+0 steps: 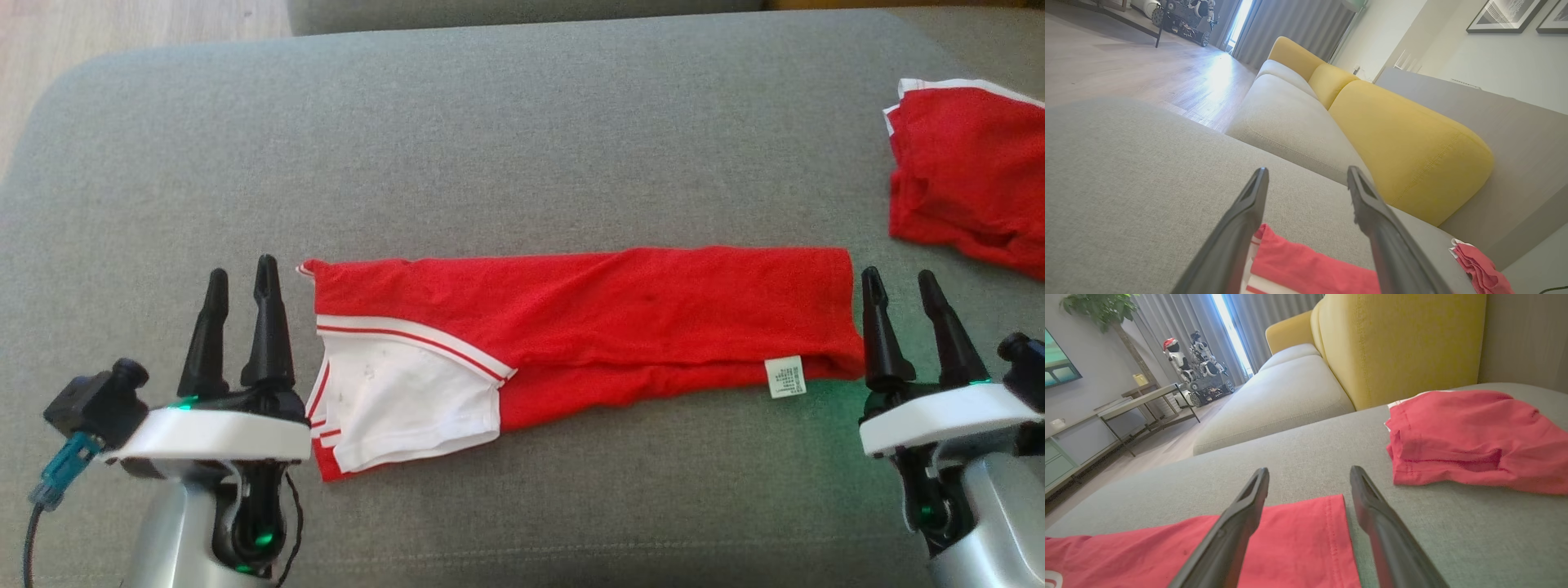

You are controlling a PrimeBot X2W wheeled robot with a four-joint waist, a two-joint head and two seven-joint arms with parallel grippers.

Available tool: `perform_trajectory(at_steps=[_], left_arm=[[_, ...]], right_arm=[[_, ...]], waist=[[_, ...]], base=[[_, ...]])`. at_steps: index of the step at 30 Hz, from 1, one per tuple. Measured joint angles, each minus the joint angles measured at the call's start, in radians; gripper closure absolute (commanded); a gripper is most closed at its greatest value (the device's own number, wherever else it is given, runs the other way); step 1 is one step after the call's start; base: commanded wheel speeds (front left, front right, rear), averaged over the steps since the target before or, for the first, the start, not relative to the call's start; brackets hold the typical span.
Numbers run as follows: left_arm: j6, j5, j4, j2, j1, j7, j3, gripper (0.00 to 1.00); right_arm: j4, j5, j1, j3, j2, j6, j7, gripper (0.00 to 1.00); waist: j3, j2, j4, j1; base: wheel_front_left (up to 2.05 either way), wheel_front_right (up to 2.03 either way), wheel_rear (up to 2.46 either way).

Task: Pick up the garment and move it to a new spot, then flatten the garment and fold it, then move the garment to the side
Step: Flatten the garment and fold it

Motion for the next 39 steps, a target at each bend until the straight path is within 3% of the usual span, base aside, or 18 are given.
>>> perform_trajectory(at_steps=[15, 25, 26, 27, 35, 39], left_arm=[[0.0, 0.039, 0.034, -0.003, -0.061, 0.0, -0.054, 0.0], [0.0, 0.033, 0.027, -0.003, -0.066, 0.0, -0.058, 0.0], [0.0, 0.03, 0.026, -0.003, -0.066, 0.0, -0.058, 0.0], [0.0, 0.027, 0.026, -0.003, -0.066, 0.0, -0.058, 0.0], [0.0, 0.036, 0.025, -0.004, -0.065, 0.0, -0.048, 0.0], [0.0, 0.036, 0.025, -0.004, -0.065, 0.0, -0.032, 0.0]], right_arm=[[0.208, -0.01, -0.11, -0.088, 0.038, 0.0, 0.126, 0.0], [0.285, 0.049, -0.16, -0.043, 0.047, 0.0, 0.21, 0.0], [0.284, 0.059, -0.164, -0.034, 0.044, 0.0, 0.215, 0.6], [0.284, 0.064, -0.165, -0.021, 0.04, 0.0, 0.215, 1.0], [0.309, 0.044, -0.163, 0.016, 0.016, 0.0, 0.206, 1.0], [0.344, -0.003, -0.163, -0.05, -0.022, 0.0, 0.186, 1.0]], waist=[[0.083, 0.0, 0.037, 0.0], [0.1, 0.0, 0.064, 0.0001], [0.099, 0.0, 0.065, 0.0], [0.096, 0.0, 0.066, 0.0], [0.074, 0.0, 0.058, 0.0], [0.053, 0.0, 0.045, 0.0]], base=[[0.0, 0.0, 0.0], [0.0, 0.0, 0.0], [0.0, 0.0, 0.0], [0.0, 0.0, 0.0], [0.0, 0.0, 0.0], [0.0, 0.0, 0.0]])
